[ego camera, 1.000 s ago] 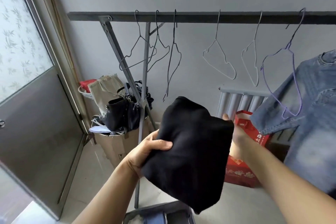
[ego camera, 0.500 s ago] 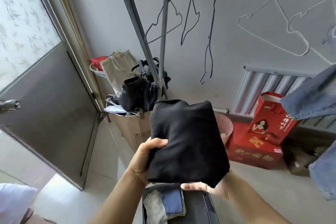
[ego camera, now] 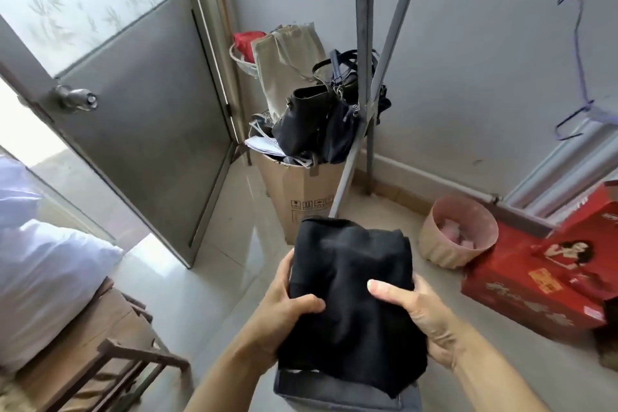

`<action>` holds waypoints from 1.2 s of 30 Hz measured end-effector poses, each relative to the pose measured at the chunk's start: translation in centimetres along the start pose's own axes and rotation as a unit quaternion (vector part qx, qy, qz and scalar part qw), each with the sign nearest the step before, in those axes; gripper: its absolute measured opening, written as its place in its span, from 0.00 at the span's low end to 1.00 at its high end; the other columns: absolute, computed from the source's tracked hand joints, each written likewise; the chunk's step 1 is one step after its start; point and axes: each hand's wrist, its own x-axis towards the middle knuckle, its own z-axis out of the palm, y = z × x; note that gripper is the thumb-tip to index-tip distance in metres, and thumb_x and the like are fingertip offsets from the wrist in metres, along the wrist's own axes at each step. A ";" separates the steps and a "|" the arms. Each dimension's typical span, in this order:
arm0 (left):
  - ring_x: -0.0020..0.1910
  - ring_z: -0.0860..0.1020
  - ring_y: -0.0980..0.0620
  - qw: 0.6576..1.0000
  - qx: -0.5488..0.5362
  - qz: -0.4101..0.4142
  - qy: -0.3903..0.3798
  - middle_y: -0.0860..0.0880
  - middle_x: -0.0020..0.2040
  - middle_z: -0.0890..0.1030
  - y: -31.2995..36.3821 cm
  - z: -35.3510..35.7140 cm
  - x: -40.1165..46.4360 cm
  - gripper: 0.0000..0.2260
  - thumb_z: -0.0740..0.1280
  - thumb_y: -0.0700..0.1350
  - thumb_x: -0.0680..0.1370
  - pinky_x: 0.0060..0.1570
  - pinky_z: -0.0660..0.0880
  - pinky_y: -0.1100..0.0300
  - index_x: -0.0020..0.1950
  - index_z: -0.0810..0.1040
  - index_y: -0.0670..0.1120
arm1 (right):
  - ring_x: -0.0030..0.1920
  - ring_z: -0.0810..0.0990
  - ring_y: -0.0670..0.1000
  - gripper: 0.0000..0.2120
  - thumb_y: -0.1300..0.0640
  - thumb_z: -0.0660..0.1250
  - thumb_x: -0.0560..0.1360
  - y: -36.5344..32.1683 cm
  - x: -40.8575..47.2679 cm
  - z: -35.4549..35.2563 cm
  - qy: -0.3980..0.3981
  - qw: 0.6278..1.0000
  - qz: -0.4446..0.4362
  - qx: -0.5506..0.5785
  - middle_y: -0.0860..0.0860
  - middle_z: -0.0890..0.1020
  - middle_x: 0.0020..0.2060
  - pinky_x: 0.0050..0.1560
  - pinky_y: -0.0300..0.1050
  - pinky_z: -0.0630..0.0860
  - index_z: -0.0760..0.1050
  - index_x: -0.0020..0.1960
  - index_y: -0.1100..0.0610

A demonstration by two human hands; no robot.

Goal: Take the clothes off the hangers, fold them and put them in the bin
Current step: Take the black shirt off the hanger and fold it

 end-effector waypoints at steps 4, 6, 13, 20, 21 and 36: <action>0.56 0.81 0.52 0.993 -0.098 -0.032 0.055 0.58 0.57 0.81 -3.0 -0.8 1.8 0.24 0.66 0.55 0.79 0.53 0.80 0.57 0.71 0.60 0.70 | 0.53 0.83 0.63 0.24 0.59 0.72 0.68 1.9 3.4 -1.2 0.033 0.997 0.048 0.049 0.62 0.83 0.54 0.56 0.59 0.79 0.76 0.63 0.60; 0.62 0.77 0.52 0.991 -0.113 -0.052 0.055 0.58 0.63 0.76 -4.9 -1.9 3.6 0.20 0.60 0.62 0.77 0.62 0.76 0.51 0.69 0.65 0.71 | 0.52 0.84 0.63 0.21 0.59 0.69 0.70 2.9 5.1 -2.0 0.017 0.994 0.082 0.066 0.63 0.83 0.54 0.53 0.59 0.81 0.77 0.63 0.61; 0.56 0.82 0.50 0.988 -0.106 -0.077 0.088 0.50 0.60 0.82 -14.2 -4.5 10.0 0.16 0.68 0.40 0.78 0.56 0.79 0.57 0.63 0.80 0.56 | 0.51 0.84 0.64 0.30 0.57 0.82 0.61 9.3 10.7 -5.5 -0.042 0.975 0.203 0.077 0.67 0.81 0.56 0.45 0.56 0.83 0.79 0.59 0.69; 0.64 0.75 0.49 0.966 -0.150 -0.124 0.168 0.55 0.70 0.69 -25.0 -6.4 16.0 0.22 0.63 0.57 0.81 0.62 0.76 0.52 0.75 0.64 0.62 | 0.56 0.82 0.63 0.51 0.56 0.86 0.44 19.4 17.0 -11.4 0.020 0.974 0.204 0.094 0.63 0.82 0.58 0.58 0.58 0.79 0.75 0.66 0.62; 0.65 0.75 0.49 0.960 -0.178 -0.161 0.147 0.54 0.71 0.70 -26.9 -6.5 16.7 0.28 0.66 0.64 0.76 0.62 0.75 0.51 0.75 0.64 0.61 | 0.55 0.83 0.63 0.48 0.56 0.86 0.46 20.5 17.9 -12.0 0.022 0.973 0.210 0.096 0.63 0.82 0.57 0.53 0.58 0.81 0.76 0.65 0.62; 0.55 0.83 0.50 0.961 -0.083 -0.241 0.106 0.49 0.56 0.85 -44.2 -7.9 21.4 0.14 0.67 0.37 0.79 0.50 0.78 0.59 0.58 0.84 0.53 | 0.50 0.84 0.56 0.12 0.64 0.64 0.78 35.3 26.6 -20.4 0.124 0.972 0.197 0.009 0.51 0.87 0.42 0.54 0.54 0.77 0.78 0.53 0.48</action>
